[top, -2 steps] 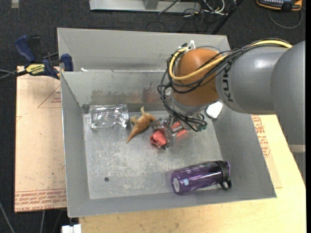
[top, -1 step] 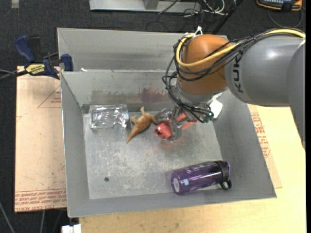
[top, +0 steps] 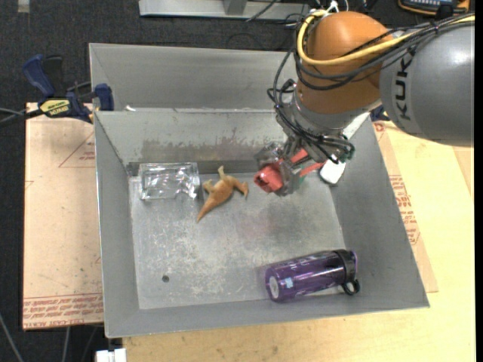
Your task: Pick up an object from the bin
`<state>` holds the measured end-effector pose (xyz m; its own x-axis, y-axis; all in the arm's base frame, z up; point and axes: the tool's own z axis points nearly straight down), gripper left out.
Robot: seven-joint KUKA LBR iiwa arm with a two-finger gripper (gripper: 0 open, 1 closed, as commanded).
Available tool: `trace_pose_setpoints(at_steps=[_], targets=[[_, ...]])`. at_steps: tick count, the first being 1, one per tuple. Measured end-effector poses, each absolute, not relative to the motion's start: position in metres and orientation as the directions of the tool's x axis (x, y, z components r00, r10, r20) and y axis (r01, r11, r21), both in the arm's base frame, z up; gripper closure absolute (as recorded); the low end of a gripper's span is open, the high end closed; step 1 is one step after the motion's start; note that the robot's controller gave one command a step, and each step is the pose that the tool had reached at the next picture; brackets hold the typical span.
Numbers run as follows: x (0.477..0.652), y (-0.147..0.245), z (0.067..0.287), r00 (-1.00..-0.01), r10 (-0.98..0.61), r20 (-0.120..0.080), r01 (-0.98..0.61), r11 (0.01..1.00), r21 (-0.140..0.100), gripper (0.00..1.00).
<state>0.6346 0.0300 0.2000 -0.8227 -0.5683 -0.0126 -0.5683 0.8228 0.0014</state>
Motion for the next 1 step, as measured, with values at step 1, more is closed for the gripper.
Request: trace_pose_setpoints(at_steps=[1], targets=[[0.6346,0.03,0.1999,-0.823,-0.568,-0.012,-0.568,0.823,0.002,1.0]])
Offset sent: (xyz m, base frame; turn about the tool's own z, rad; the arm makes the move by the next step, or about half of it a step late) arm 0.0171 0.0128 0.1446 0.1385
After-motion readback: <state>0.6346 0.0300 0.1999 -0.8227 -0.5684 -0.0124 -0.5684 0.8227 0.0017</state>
